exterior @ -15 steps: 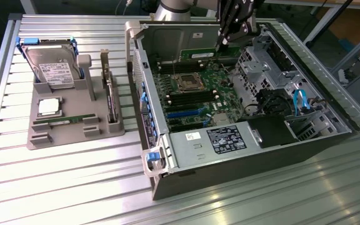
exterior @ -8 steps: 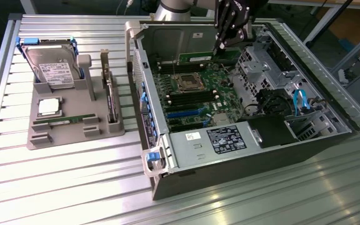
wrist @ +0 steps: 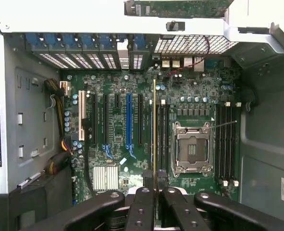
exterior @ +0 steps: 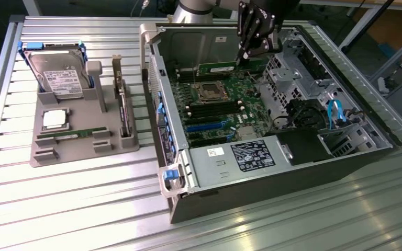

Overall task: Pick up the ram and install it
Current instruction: 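Pick up the ram and move it above insertion slot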

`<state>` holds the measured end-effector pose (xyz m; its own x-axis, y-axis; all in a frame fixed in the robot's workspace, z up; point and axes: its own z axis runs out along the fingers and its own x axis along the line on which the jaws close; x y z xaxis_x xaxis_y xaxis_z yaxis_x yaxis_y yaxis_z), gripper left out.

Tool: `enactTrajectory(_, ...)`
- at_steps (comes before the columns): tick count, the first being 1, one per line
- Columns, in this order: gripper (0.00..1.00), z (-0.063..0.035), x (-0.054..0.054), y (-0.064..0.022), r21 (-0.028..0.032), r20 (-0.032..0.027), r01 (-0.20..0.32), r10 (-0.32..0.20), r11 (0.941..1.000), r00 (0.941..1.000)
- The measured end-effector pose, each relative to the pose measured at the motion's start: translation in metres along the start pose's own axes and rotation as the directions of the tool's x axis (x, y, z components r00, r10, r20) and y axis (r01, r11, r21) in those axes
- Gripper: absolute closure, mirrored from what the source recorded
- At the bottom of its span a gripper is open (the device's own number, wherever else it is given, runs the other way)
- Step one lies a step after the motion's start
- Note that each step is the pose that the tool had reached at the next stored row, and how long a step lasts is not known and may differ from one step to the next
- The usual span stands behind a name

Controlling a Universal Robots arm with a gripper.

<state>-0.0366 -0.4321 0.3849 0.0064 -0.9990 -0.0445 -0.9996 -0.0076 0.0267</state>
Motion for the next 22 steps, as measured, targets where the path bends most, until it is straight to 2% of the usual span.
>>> enactTrajectory(10, 0.87, 0.0021, 0.0001, 0.0, -0.0004, 0.0004, -0.016, 0.016, 0.9999, 0.9999)
enactTrajectory(16, 0.87, 0.0043, 0.0002, -0.0009, 0.0006, 0.0018, -0.067, 0.067, 0.9978, 0.9978)
enactTrajectory(20, 0.87, 0.0049, 0.0002, -0.0015, 0.0005, 0.0008, -0.072, 0.072, 0.9974, 0.9974)
enactTrajectory(22, 0.87, 0.0049, 0.0003, -0.0016, -0.0061, -0.0017, -0.073, 0.073, 0.9973, 0.9974)
